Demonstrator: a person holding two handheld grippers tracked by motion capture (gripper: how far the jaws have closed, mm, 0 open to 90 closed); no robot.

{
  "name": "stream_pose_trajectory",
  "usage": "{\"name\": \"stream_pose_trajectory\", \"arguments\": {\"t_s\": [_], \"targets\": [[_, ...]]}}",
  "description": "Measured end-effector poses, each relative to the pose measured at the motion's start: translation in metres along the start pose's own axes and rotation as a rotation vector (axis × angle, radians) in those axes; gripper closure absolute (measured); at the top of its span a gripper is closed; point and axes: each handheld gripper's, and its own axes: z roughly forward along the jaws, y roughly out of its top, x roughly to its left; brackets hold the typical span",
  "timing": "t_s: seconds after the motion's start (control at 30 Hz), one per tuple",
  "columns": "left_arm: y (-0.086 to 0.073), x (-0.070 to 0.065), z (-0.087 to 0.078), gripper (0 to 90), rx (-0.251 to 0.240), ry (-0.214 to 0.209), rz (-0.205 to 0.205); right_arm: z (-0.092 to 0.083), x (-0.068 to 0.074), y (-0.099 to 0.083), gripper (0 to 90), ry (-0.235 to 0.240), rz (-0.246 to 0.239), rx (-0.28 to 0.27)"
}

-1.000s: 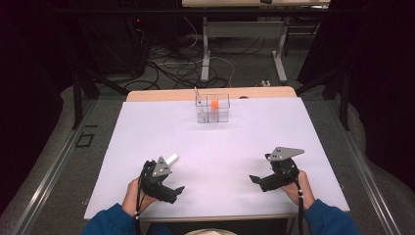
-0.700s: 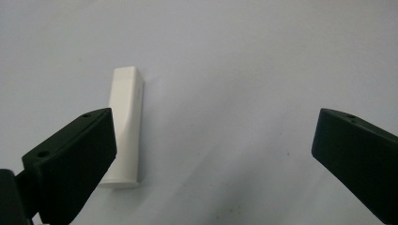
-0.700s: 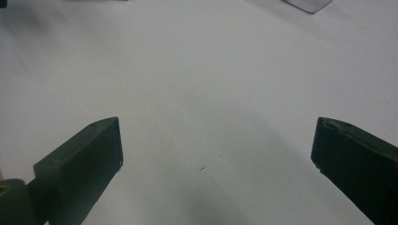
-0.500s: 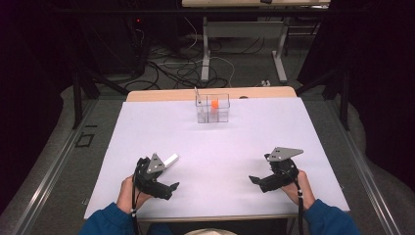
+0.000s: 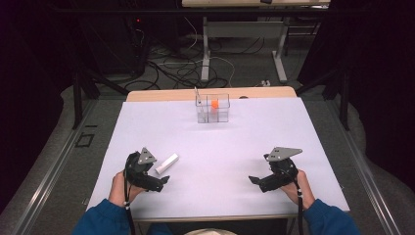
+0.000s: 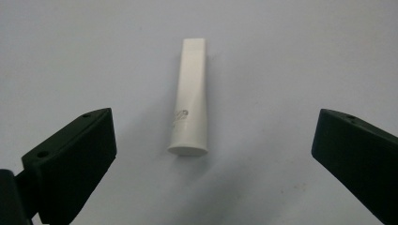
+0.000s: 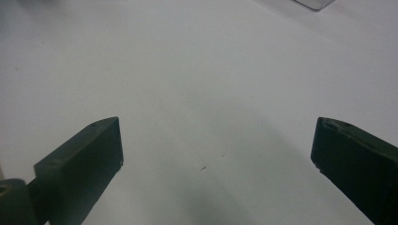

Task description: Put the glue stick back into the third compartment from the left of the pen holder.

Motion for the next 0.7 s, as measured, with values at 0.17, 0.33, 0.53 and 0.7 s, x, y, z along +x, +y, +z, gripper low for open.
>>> {"name": "stream_pose_trajectory", "arguments": {"t_s": [0.17,0.33,0.53,0.7], "targets": [[-0.001,0.003,0.006,5.2,0.018,0.007,-0.01,0.0,0.0,0.0,2.0,0.006,-0.004,0.002],[-0.001,0.002,0.013,16.5,0.041,0.011,-0.002,0.001,0.0,0.0,2.0,0.007,-0.006,0.006],[0.0,0.004,0.019,30.9,0.036,0.008,-0.008,0.003,0.0,0.0,2.1,0.007,-0.002,0.009],[0.001,0.006,0.026,39.9,0.037,0.003,-0.028,0.003,0.0,0.0,2.2,0.013,-0.01,0.014]]}}
